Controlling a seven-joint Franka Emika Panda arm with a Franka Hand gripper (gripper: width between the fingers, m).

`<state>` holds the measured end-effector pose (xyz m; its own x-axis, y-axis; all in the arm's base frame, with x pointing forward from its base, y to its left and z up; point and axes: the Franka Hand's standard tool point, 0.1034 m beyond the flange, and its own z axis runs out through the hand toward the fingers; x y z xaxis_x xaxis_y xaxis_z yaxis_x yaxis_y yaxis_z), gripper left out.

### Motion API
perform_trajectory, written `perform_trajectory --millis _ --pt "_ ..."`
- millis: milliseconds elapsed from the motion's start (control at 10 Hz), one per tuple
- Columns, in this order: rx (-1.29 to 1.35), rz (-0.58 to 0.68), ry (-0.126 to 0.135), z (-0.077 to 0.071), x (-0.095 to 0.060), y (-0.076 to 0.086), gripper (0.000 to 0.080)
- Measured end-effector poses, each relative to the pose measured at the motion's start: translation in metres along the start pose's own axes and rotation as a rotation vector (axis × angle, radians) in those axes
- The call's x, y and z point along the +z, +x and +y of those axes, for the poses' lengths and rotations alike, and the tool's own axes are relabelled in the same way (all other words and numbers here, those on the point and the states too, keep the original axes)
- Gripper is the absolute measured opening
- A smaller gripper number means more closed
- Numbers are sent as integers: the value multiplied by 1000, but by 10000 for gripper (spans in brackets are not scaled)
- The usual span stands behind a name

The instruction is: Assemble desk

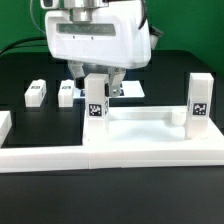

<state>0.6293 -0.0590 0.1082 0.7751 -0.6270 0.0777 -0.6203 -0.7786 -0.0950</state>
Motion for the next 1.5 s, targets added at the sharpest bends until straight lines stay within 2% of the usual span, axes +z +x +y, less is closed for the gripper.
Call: perform_trajectory --millis 100,400,600,900,1100,1300,1500 --pt "-122 -11 2 7 1 5 649" --pt "-73 -12 2 6 2 4 623" --pt "31 -12 2 6 3 3 283" --pt "229 -13 -1 6 3 3 287" --pt "536 -14 -10 4 4 2 287" --pt "973 -23 -25 1 4 0 287" --pt "1260 -49 2 5 6 1 287"
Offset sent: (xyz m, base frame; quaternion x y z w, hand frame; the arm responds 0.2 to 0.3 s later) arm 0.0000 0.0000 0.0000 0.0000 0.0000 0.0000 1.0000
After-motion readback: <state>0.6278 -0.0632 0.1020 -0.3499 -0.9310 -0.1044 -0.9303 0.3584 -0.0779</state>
